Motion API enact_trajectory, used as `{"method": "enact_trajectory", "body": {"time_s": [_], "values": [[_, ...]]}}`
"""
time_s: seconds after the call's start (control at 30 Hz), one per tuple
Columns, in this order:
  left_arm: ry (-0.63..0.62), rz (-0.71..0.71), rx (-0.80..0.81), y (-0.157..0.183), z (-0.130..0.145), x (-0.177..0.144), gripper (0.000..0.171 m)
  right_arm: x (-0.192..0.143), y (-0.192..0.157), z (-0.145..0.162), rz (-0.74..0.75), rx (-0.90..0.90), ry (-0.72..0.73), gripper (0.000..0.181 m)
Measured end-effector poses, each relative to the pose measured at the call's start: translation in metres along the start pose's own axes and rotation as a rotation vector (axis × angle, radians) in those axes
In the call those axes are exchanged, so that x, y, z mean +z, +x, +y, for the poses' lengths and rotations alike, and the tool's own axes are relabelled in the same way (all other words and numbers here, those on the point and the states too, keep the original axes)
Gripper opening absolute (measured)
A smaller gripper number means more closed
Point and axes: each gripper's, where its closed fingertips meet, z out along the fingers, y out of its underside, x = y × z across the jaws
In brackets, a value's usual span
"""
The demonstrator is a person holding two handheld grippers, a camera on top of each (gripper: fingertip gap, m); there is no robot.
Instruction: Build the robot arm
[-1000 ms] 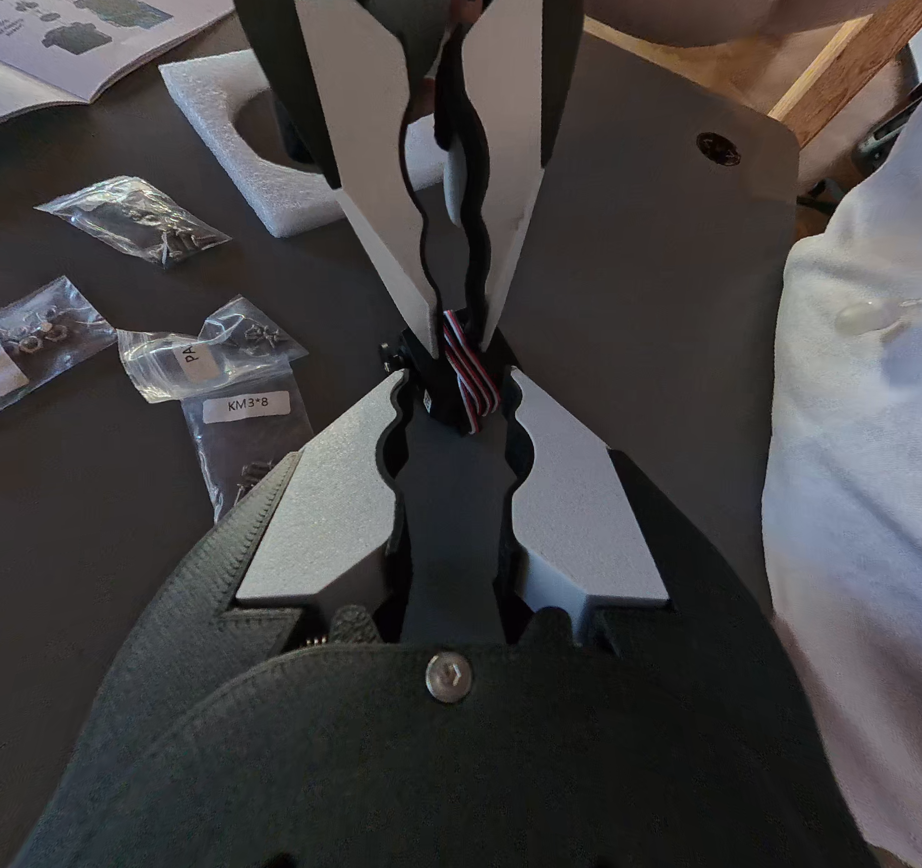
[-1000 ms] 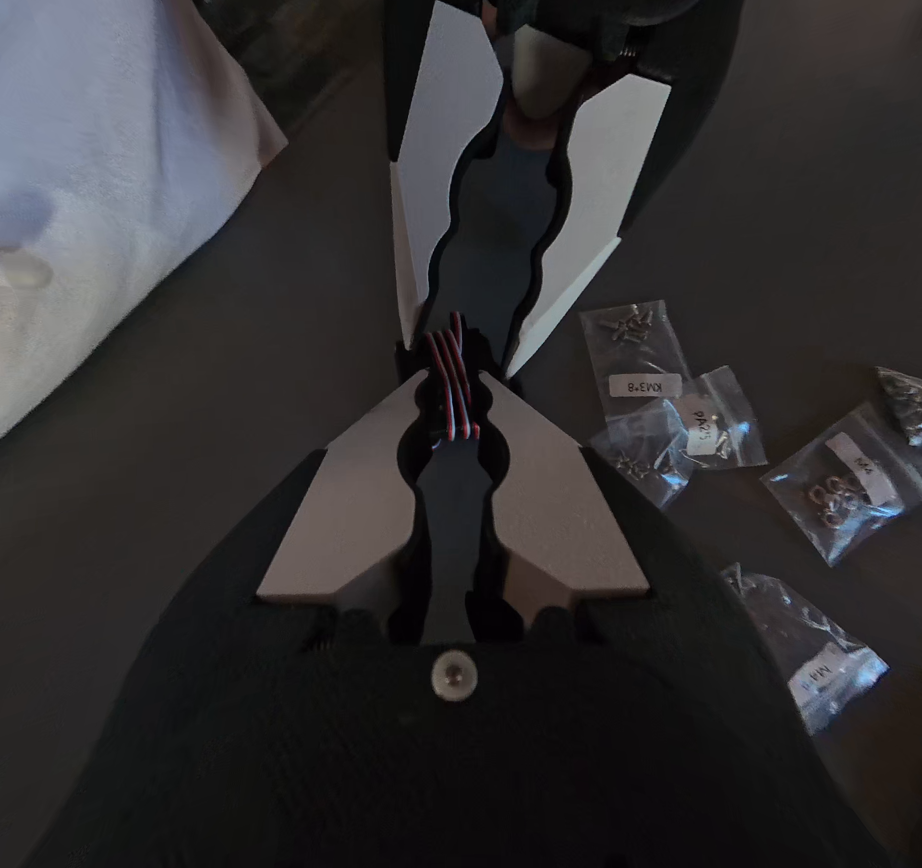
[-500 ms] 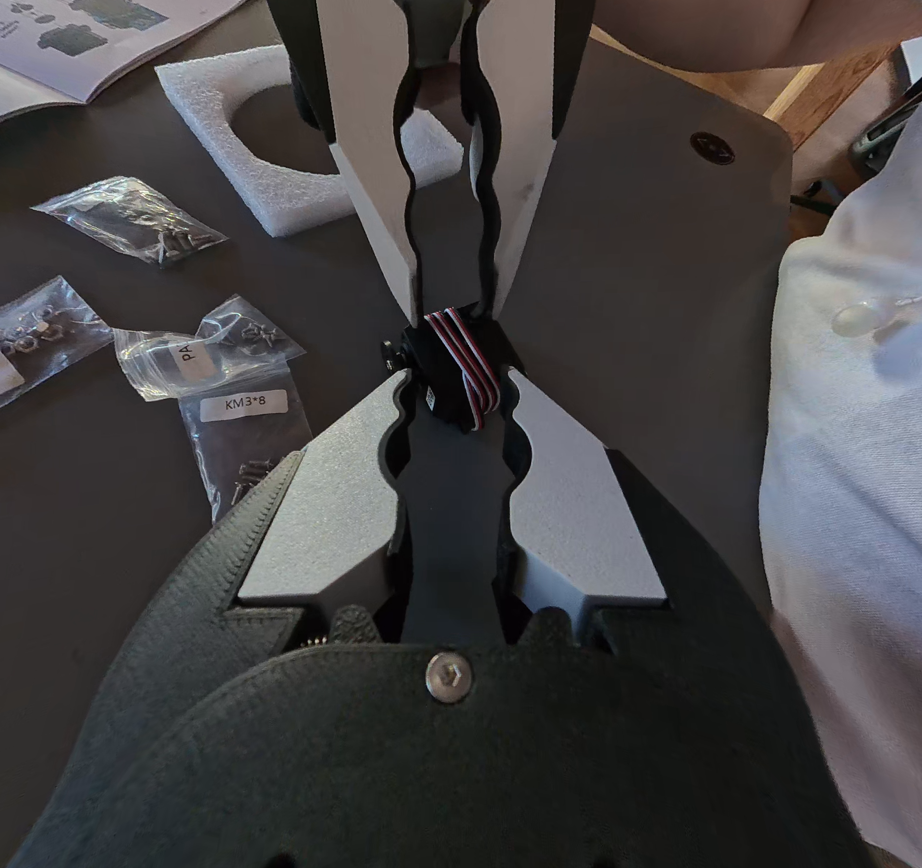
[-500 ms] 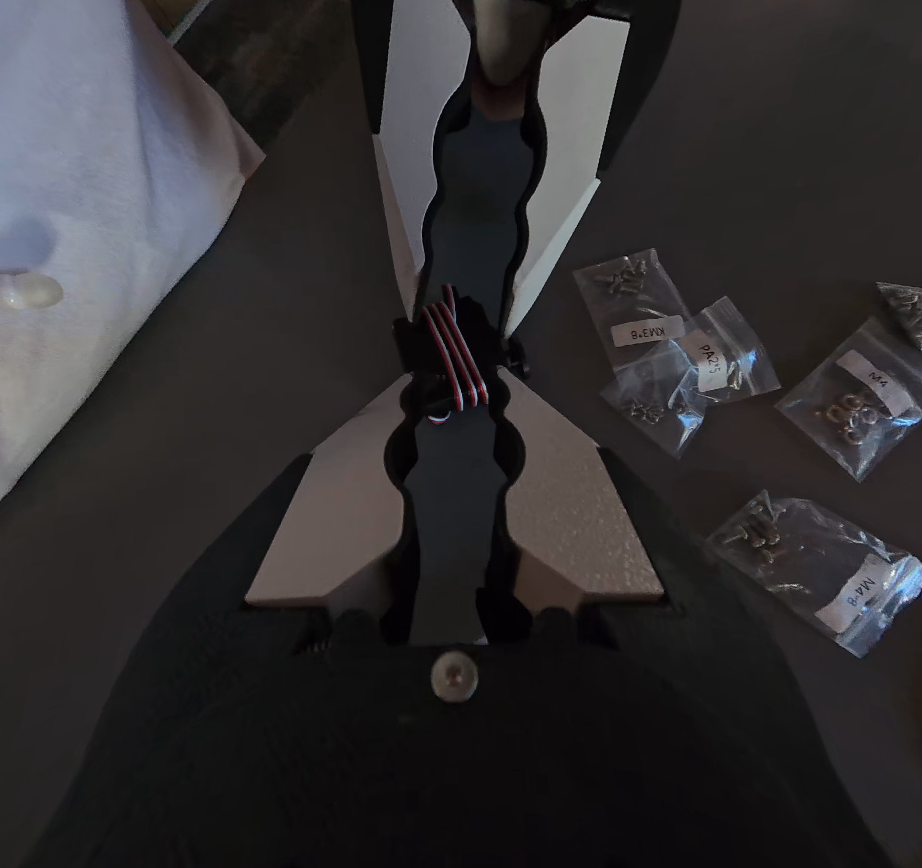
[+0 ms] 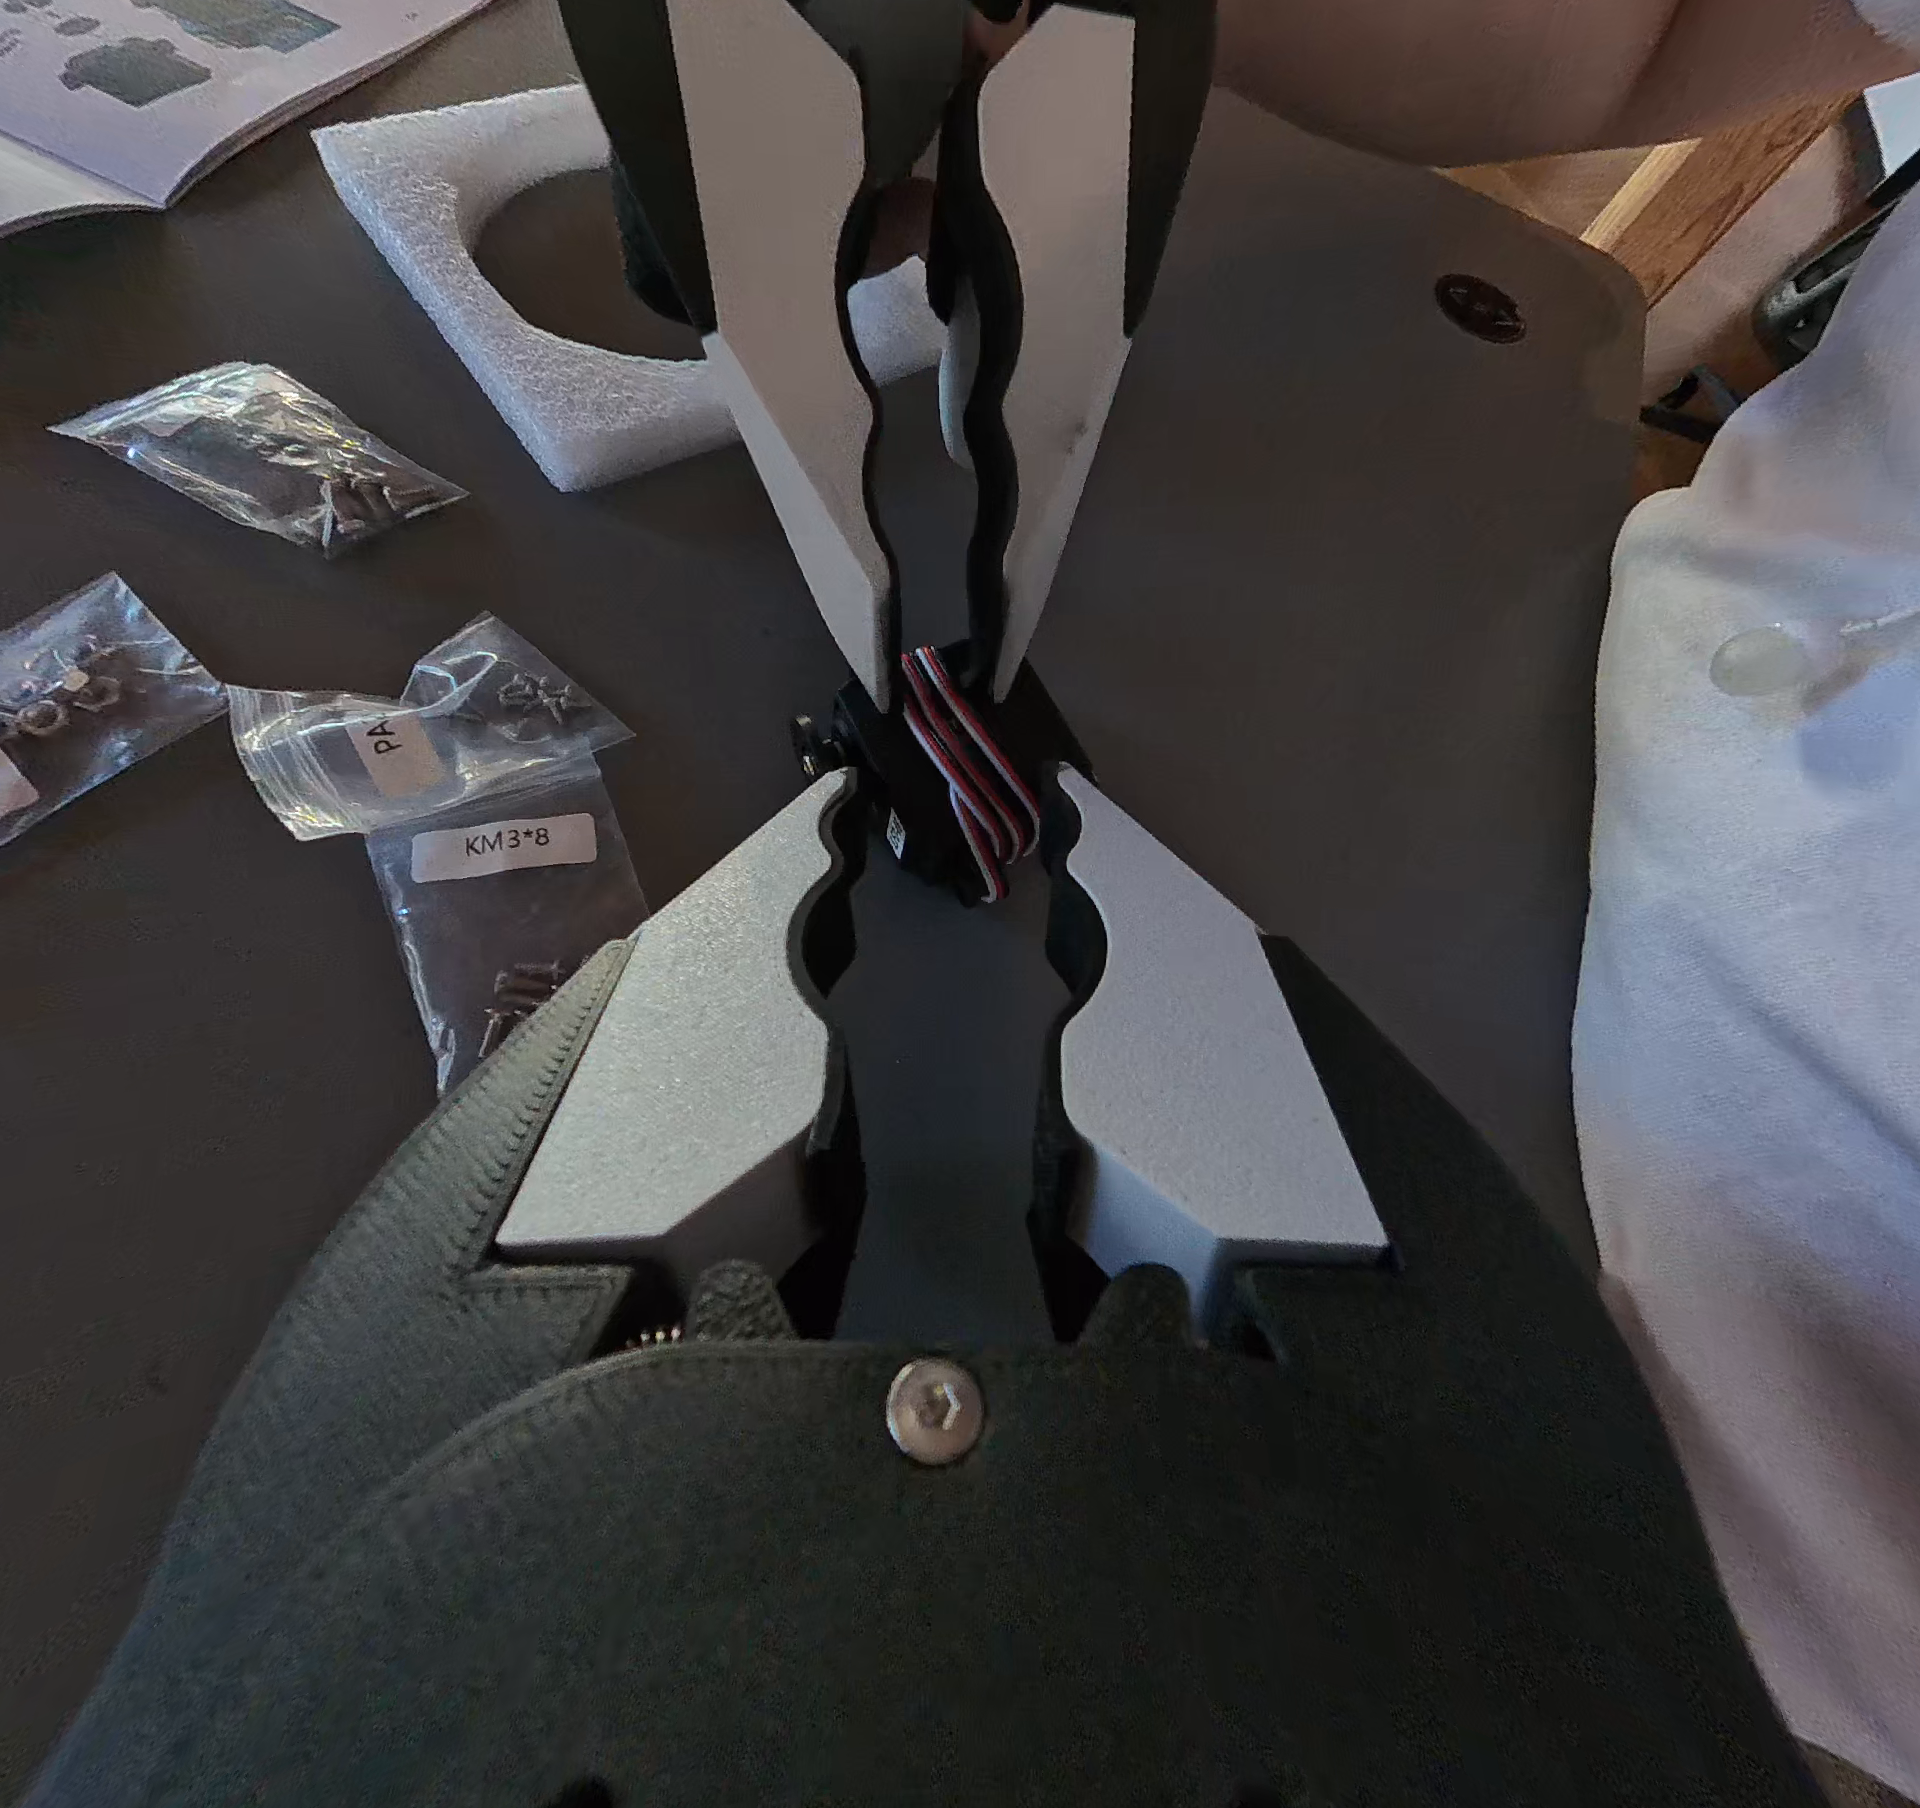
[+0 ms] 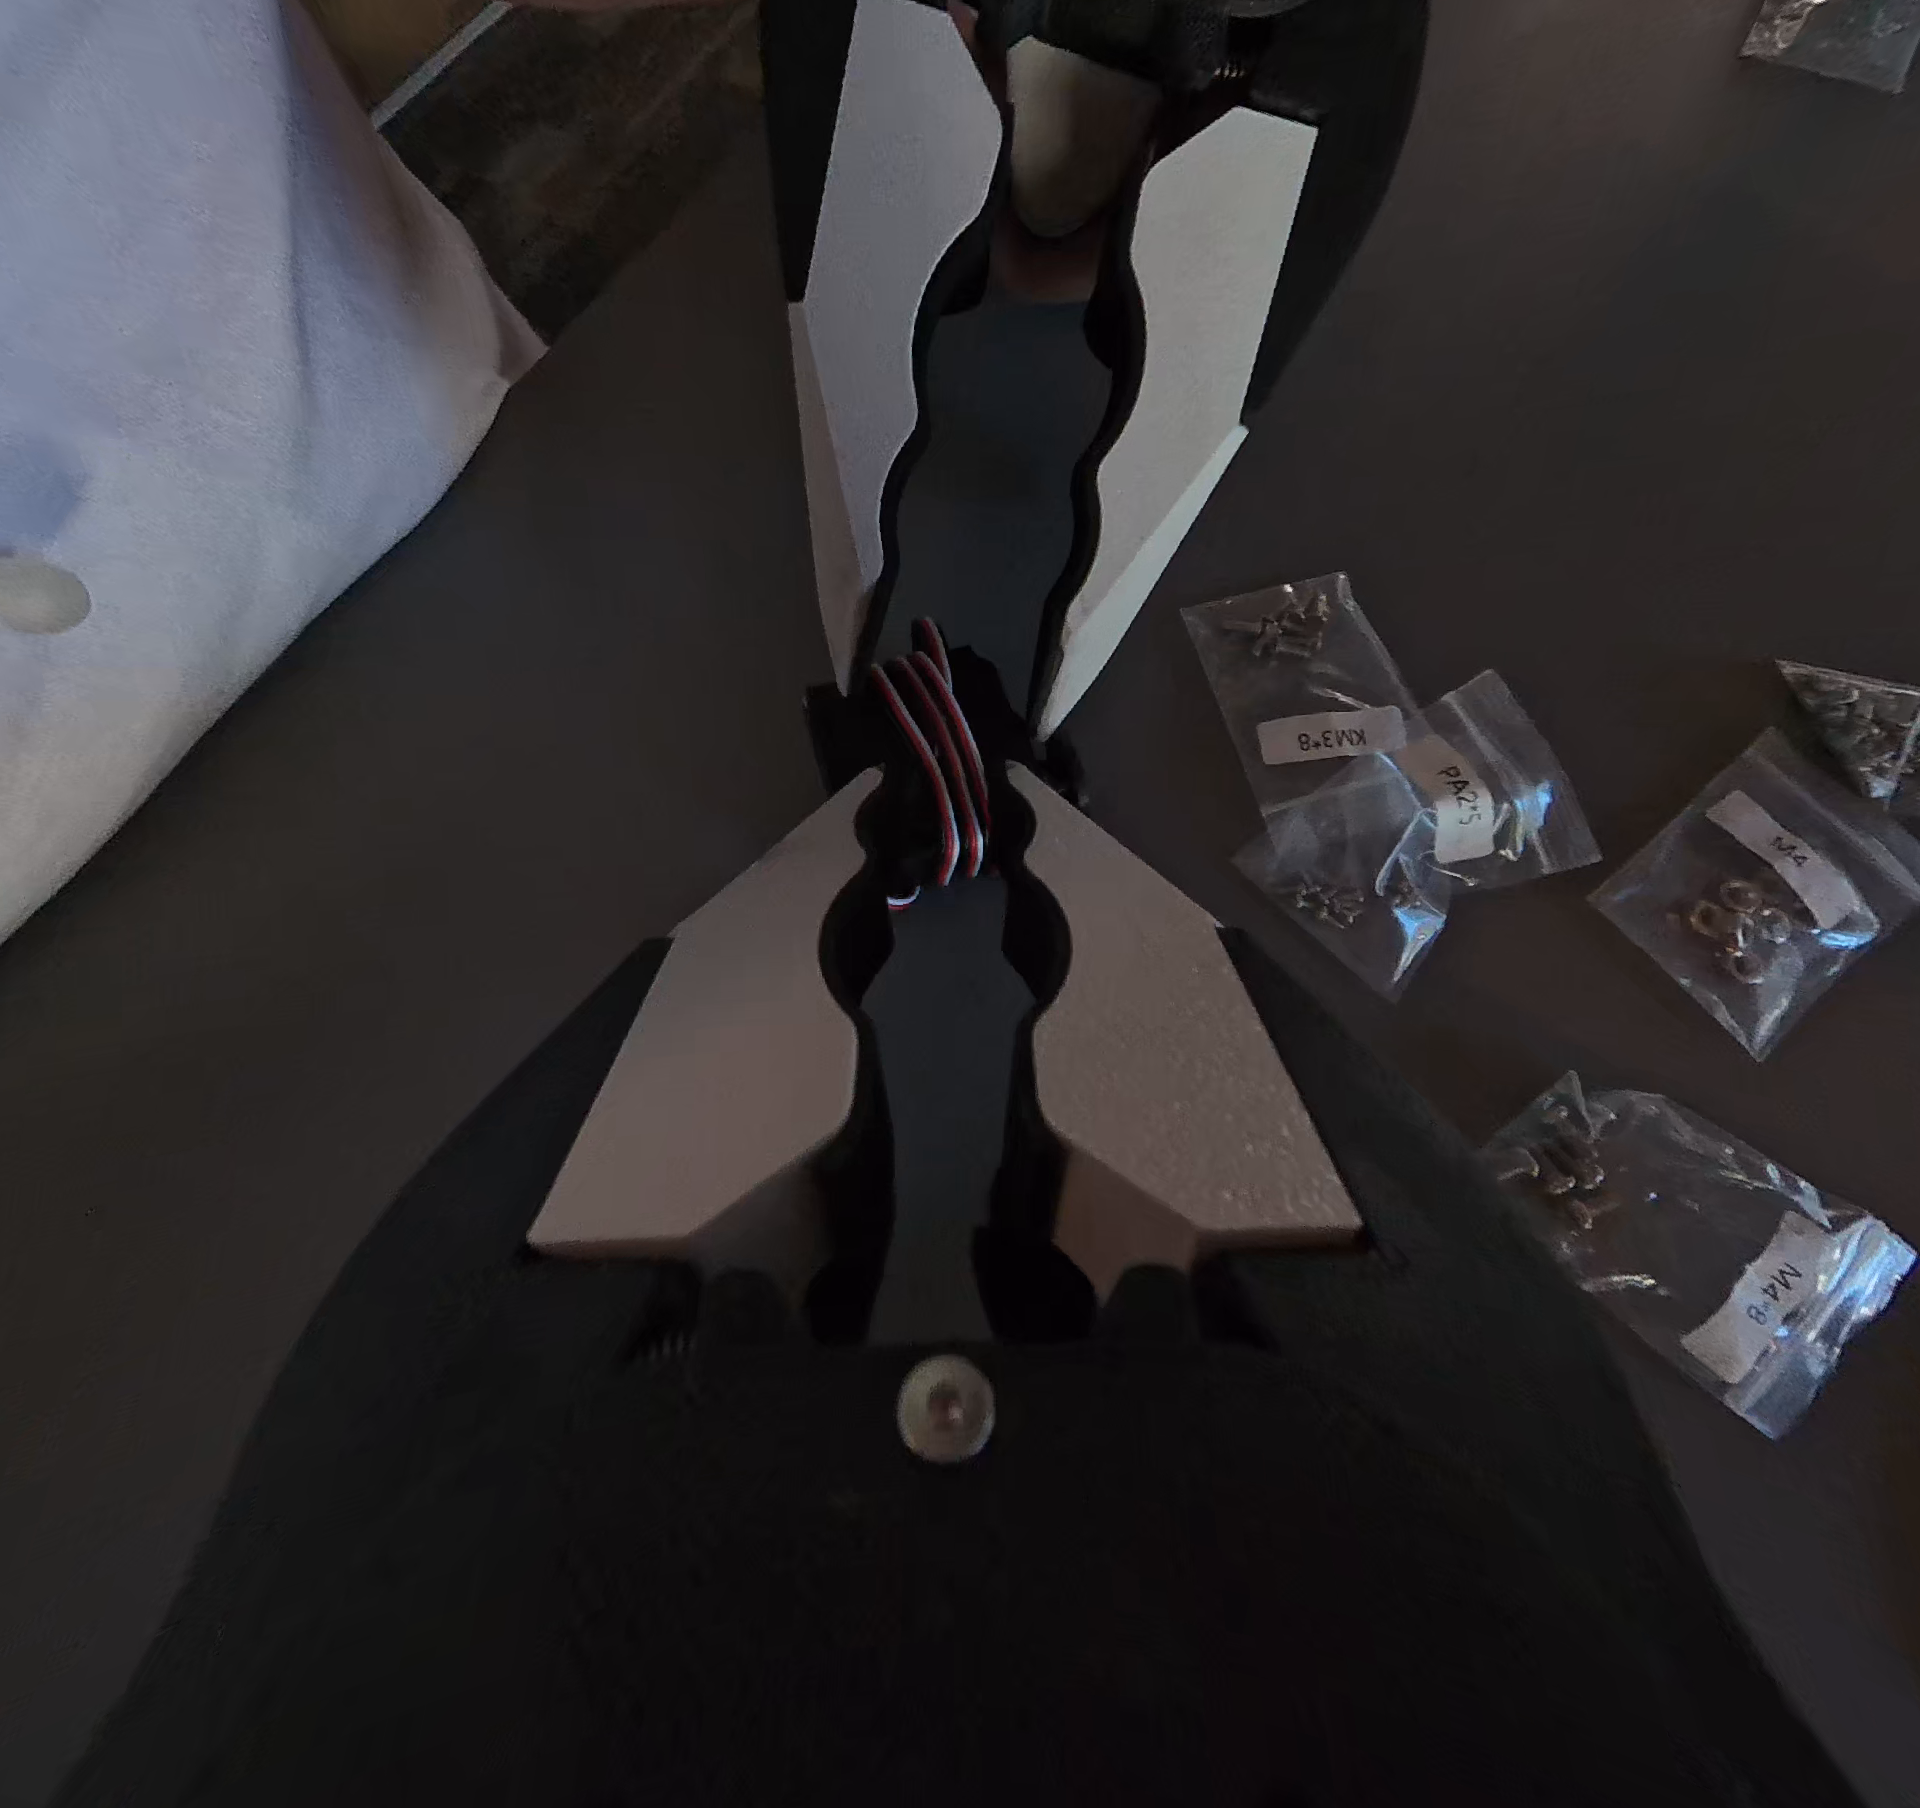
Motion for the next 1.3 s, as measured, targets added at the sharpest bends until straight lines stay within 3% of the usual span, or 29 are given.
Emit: {"method": "enact_trajectory", "body": {"time_s": [0.13,0.2,0.4,0.63,1.0,1.1,1.23,1.3], "values": [[0.007,0.006,-0.028,0.0,0.0,0.0,0.03,-0.003,-0.003,-0.001,0.032,0.046,0.017,0.017],[0.01,-0.002,-0.036,0.0,0.0,0.0,0.031,-0.007,-0.007,-0.005,0.038,0.077,0.055,0.028],[0.009,-0.003,-0.029,0.0,0.0,0.0,0.031,-0.008,-0.003,0.001,0.058,0.143,0.044,0.028],[0.007,0.004,-0.027,0.0,0.0,0.0,0.031,-0.005,0.001,0.005,0.036,0.099,-0.022,0.027],[0.007,-0.014,-0.035,-0.001,0.0,0.001,0.03,-0.004,0.003,0.006,0.046,0.178,0.014,0.025],[0.008,-0.016,-0.092,-0.001,-0.001,-0.002,0.03,-0.005,0.002,0.005,0.075,0.21,0.033,0.021],[0.116,0.062,-0.248,0.002,-0.016,-0.013,0.018,-0.005,0.003,0.004,0.084,0.227,0.069,0.021],[0.068,0.041,-0.265,-0.001,-0.015,-0.013,0.017,-0.004,0.003,0.004,0.089,0.228,0.075,0.021]]}}
